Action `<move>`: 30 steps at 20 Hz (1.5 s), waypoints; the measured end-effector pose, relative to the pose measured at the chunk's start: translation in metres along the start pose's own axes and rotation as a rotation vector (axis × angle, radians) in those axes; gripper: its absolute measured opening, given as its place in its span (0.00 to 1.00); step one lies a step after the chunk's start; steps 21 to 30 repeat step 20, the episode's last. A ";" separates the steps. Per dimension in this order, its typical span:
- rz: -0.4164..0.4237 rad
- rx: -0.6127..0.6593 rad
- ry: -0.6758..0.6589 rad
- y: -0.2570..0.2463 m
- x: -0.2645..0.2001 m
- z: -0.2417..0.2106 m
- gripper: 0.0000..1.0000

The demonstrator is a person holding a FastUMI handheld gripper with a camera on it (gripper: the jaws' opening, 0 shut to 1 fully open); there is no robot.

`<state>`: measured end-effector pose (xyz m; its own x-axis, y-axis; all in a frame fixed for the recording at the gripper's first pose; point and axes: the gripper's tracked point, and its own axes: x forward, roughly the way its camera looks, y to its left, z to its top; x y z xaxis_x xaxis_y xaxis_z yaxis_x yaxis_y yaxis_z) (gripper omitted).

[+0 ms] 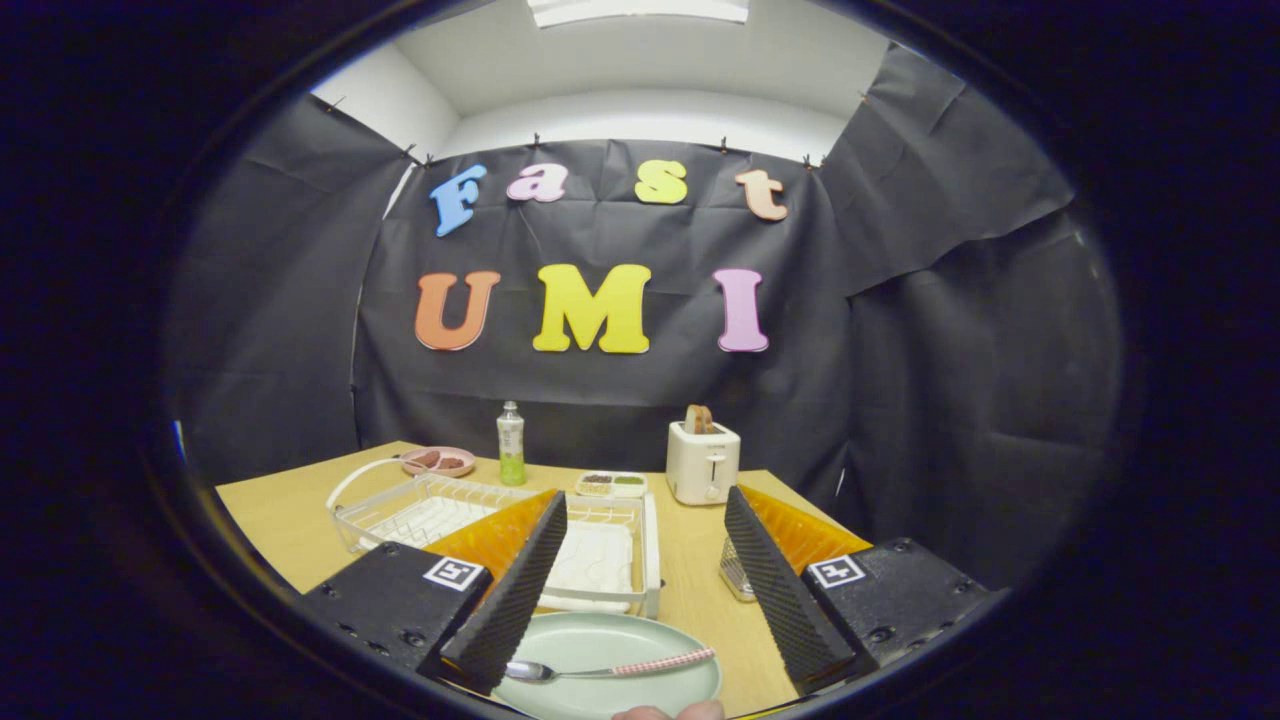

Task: Take the plate from the dish rack, then take the spoon from the basket and place it into the plate.

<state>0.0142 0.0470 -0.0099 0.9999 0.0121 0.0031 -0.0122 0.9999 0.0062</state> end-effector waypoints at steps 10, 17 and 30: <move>-0.011 0.003 0.012 -0.004 -0.001 0.002 1.00; -0.009 0.005 0.016 -0.001 0.002 0.004 1.00; -0.008 0.005 0.011 0.000 0.003 0.005 1.00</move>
